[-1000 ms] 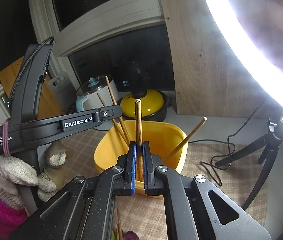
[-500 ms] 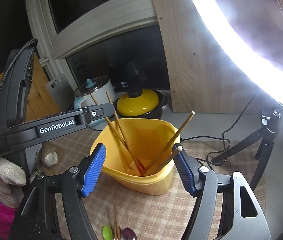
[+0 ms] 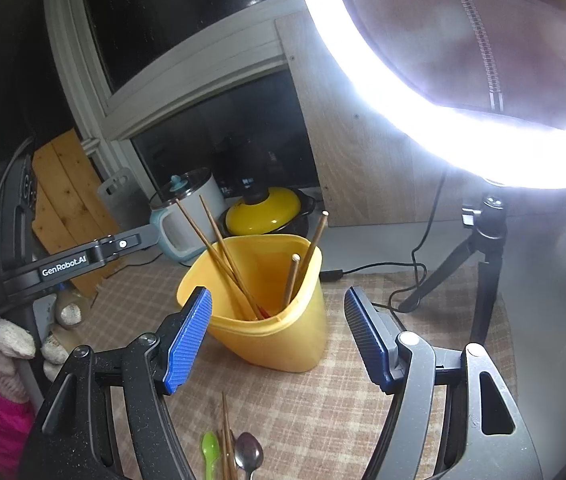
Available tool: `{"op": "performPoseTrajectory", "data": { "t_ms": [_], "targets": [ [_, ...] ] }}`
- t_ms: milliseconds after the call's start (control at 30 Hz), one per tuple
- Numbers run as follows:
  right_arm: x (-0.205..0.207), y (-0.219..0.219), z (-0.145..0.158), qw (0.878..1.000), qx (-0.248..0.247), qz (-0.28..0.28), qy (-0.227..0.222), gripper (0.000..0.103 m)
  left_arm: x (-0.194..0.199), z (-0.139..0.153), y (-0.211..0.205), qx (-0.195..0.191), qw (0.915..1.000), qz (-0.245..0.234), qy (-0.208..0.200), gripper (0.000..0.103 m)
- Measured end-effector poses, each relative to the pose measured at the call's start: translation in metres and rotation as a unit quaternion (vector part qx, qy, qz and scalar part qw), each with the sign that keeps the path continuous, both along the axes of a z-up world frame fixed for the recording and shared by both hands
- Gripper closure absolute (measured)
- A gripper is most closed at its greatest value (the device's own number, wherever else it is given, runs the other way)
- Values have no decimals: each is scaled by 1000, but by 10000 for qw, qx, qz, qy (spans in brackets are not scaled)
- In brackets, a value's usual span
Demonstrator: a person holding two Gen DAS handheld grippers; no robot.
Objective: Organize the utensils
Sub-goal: 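Move the right tool back toward the utensil pile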
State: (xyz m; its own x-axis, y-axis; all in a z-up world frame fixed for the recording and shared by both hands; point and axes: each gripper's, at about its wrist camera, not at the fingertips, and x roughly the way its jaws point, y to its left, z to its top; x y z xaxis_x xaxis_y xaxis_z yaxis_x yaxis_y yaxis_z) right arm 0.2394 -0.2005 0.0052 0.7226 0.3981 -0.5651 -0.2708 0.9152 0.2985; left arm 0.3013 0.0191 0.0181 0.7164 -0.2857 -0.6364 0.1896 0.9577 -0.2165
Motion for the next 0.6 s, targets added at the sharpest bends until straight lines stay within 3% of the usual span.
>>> {"op": "performPoseTrajectory", "data": {
  "t_ms": [300,600],
  "targets": [
    [-18,-15,-17,9991,-22,408,143,35,-31,-26,14,-91,9986,1,512,67],
    [-21,-9,-52,9890,-83,1016,1075,35,-65,-67,11,-87,9934,-53,1139,67]
  ]
}}
